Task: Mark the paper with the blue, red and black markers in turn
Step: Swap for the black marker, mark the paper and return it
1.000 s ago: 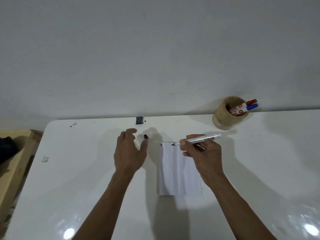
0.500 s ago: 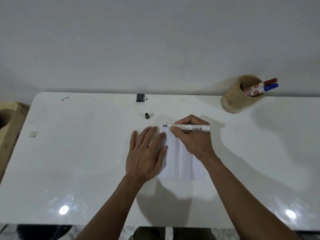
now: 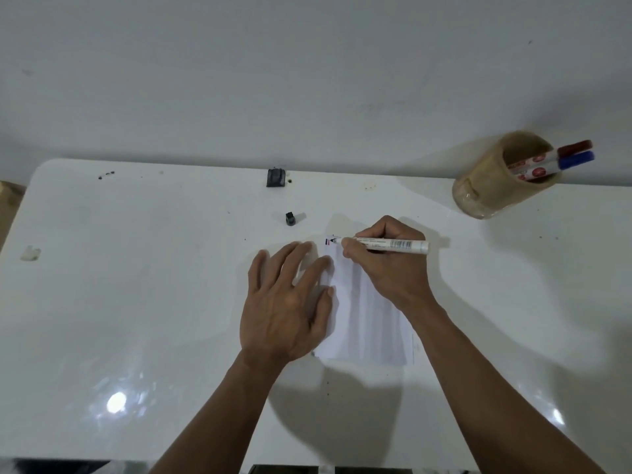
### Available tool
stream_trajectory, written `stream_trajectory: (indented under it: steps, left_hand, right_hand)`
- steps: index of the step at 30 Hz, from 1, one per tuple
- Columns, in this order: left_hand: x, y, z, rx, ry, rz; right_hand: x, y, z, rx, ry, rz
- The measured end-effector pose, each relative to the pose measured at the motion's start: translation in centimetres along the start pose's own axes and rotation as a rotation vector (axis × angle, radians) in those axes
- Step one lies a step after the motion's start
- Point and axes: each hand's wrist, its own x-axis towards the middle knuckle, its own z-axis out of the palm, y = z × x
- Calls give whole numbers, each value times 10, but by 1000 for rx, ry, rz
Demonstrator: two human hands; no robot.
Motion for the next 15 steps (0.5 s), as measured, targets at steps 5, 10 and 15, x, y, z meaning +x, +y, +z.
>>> stream_trajectory:
  steps: [5,10,15]
  left_hand:
    - [0,-1,1,1,-9,-4]
    - [0,-1,1,-3,-10,-8]
    - [0,-1,1,2,-1,-5]
  right_hand:
    - [1,2,1,-27,7,-10]
    - [2,2,2,-55,7,-20]
    - [3,3,1,-85,-4,-32]
